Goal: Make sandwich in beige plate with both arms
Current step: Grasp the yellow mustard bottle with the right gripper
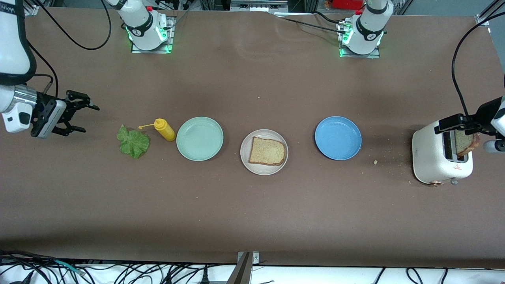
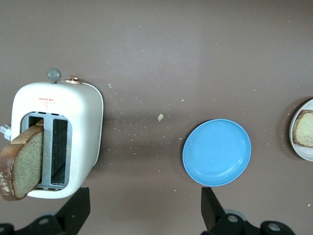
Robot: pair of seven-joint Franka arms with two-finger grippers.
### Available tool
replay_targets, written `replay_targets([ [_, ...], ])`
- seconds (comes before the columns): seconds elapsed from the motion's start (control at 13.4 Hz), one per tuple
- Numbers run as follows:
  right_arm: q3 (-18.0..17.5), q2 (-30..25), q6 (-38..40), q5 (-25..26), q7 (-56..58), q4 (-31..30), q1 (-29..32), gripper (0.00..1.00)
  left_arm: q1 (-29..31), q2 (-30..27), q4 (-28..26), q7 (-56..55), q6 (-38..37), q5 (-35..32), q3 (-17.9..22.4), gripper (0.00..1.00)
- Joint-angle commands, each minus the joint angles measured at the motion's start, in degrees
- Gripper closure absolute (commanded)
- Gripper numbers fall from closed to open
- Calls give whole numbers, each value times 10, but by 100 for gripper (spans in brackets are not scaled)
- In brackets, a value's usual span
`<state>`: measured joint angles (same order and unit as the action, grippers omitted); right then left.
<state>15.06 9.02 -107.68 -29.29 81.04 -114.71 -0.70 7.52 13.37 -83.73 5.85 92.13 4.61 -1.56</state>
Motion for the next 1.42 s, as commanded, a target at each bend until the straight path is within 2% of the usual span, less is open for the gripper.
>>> replay_targets([
  [0.0,11,57,-10,-90,154,-10,8,1,-5,-19,-5,5,-6,-21,-10,0],
  [0.37,10,161,5,-241,367,-27,21,1,-7,-23,0,5,-7,-21,-29,0],
  [0.75,6,265,97,-370,528,-21,18,1,-7,-23,0,5,-6,-21,-30,0],
  [0.82,5,286,114,-386,545,-15,17,1,-7,-23,-1,5,-6,-21,-30,0],
  [0.97,-23,317,141,-390,568,14,20,1,-7,-23,-1,6,-6,-21,-29,0],
  [1.12,-33,325,150,-390,565,45,20,2,-7,-23,-1,5,-6,-21,-29,0],
  [1.34,-43,330,161,-391,566,50,21,2,-7,-21,-2,6,-6,-21,-29,0],
])
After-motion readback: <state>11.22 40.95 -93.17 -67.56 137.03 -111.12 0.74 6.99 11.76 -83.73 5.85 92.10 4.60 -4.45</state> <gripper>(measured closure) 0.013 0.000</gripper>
